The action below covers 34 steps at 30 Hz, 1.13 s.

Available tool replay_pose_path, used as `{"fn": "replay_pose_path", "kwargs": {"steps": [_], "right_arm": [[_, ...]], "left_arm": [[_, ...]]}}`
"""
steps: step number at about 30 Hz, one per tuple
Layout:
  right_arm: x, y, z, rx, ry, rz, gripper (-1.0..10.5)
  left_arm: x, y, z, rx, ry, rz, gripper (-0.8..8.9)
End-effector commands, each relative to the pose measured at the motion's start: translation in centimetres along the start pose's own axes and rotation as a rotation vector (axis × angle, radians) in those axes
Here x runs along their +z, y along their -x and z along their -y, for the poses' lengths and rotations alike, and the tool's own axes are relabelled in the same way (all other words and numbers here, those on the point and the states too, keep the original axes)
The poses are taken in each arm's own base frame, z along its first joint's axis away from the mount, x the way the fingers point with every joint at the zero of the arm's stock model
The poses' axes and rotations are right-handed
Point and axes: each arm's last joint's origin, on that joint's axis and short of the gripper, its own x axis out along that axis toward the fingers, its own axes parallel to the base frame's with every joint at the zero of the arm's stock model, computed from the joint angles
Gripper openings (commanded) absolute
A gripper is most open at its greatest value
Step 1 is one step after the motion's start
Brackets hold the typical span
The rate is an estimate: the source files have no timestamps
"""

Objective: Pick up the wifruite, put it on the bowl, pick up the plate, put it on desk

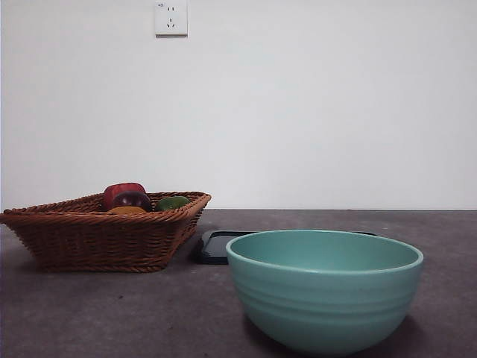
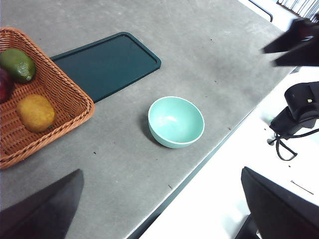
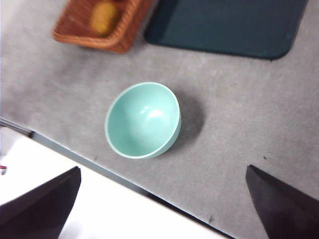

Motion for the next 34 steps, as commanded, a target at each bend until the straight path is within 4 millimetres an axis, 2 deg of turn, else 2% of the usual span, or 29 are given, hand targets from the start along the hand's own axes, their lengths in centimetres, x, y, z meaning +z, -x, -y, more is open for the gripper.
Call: {"fn": "replay_pose_path", "kwargs": {"steps": [1,9,15,21,28,31,34], "right_arm": [[-0.3,1.9,0.0,0.032,0.050,0.046,5.6],[-0.5,6.0,-0.3,0.078,0.114,0.144,5.6],[-0.1,8.0,-0.6,0.107,0.146,0.212,5.6],[0.0,8.9,-0.8,0.118,0.165,0.242,5.6],[0.0,8.9,-0.8,0.118,0.168,0.243,5.5],[0.0,8.9,-0.7,0.118,0.168,0.243,4.3],[0.0,8.9,-0.7,0.117,0.168,0.243,1.4]], "left_arm": [[0.3,0.2,0.1,-0.013,-0.012,0.019,5.00],[0.3,0.2,0.1,-0.014,-0.010,0.018,5.00],[0.2,0.2,0.1,-0.013,-0.005,0.018,5.00],[0.3,0.2,0.1,-0.013,-0.007,0.019,5.00],[0.3,0.2,0.1,-0.013,-0.009,0.018,4.98],[0.3,0.2,0.1,-0.013,-0.014,0.018,4.50],[0.3,0.2,0.1,-0.013,-0.017,0.018,1.97]]}}
